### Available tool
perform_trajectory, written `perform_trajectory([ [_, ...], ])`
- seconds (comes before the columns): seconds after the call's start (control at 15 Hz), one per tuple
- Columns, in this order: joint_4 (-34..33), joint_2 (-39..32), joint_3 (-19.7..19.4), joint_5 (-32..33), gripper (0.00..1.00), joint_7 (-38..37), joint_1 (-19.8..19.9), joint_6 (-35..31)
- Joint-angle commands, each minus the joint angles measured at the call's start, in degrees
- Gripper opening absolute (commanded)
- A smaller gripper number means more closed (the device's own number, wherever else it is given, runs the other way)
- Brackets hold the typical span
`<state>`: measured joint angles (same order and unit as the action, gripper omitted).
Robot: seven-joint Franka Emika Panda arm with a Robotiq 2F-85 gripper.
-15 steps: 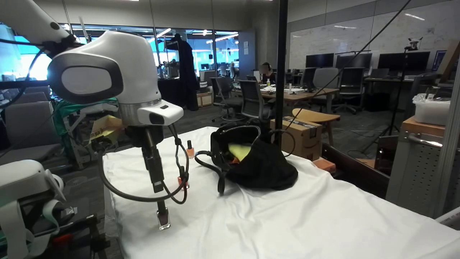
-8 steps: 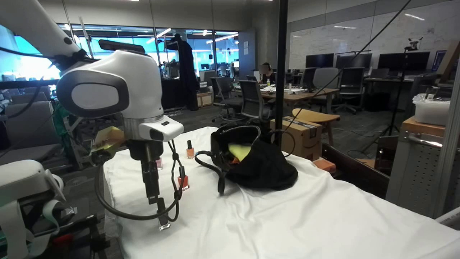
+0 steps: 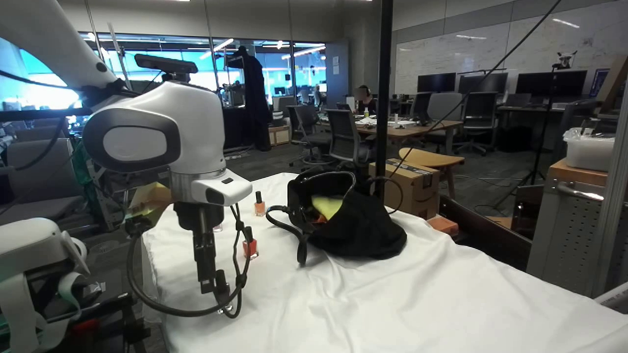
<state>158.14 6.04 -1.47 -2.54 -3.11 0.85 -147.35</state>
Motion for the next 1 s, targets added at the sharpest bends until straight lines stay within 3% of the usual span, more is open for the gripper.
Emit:
perform_trajectory([
  [0.0, -0.1, 0.0, 0.2, 2.1, 1.00, -1.4, 0.8, -1.0],
  [0.53, -0.1, -5.7, -0.1, 9.9, 1.00, -4.9, 1.5, -6.8],
  [0.93, -0.2, -10.8, -1.2, 10.2, 1.00, -4.7, 1.3, -13.9],
])
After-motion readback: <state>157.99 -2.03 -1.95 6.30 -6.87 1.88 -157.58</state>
